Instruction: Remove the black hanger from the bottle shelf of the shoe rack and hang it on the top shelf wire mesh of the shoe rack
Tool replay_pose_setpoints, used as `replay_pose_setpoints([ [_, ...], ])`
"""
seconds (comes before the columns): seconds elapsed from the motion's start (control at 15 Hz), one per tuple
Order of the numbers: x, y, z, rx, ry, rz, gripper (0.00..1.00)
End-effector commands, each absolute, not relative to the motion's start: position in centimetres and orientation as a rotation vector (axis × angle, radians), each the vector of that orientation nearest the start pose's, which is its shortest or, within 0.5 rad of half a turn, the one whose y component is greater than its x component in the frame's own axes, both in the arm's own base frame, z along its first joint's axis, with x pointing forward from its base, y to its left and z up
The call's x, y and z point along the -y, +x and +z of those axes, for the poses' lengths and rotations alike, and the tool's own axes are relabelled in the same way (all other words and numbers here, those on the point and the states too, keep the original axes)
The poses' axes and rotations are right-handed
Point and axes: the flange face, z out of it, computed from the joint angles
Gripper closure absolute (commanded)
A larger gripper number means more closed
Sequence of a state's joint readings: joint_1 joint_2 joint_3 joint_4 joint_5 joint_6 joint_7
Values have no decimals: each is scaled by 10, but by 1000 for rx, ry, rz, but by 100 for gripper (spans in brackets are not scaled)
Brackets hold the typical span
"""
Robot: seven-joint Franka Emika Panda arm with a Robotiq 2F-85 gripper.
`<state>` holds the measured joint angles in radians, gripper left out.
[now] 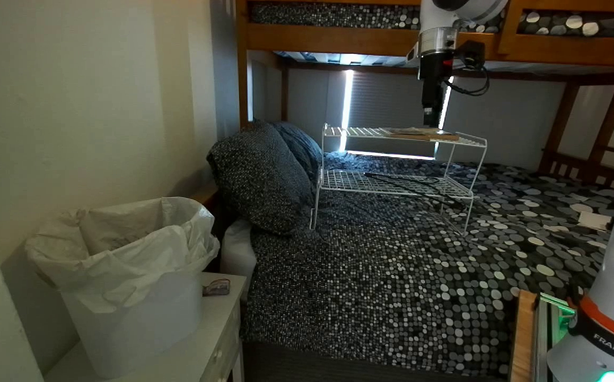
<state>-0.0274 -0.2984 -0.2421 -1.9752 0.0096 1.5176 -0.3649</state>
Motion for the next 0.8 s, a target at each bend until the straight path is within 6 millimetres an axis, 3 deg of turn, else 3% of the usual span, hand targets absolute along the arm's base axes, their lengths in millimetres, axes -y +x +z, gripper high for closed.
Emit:
replay_pose_setpoints([
  [0.0, 120, 407, 555, -125, -2961, 200, 0],
  [0.2, 121, 395, 527, -357, -2929, 225, 0],
  [0.53, 160, 366, 464, -704, -2820, 216, 0],
  [0.73, 190, 353, 430, -902, -2782, 124, 0],
])
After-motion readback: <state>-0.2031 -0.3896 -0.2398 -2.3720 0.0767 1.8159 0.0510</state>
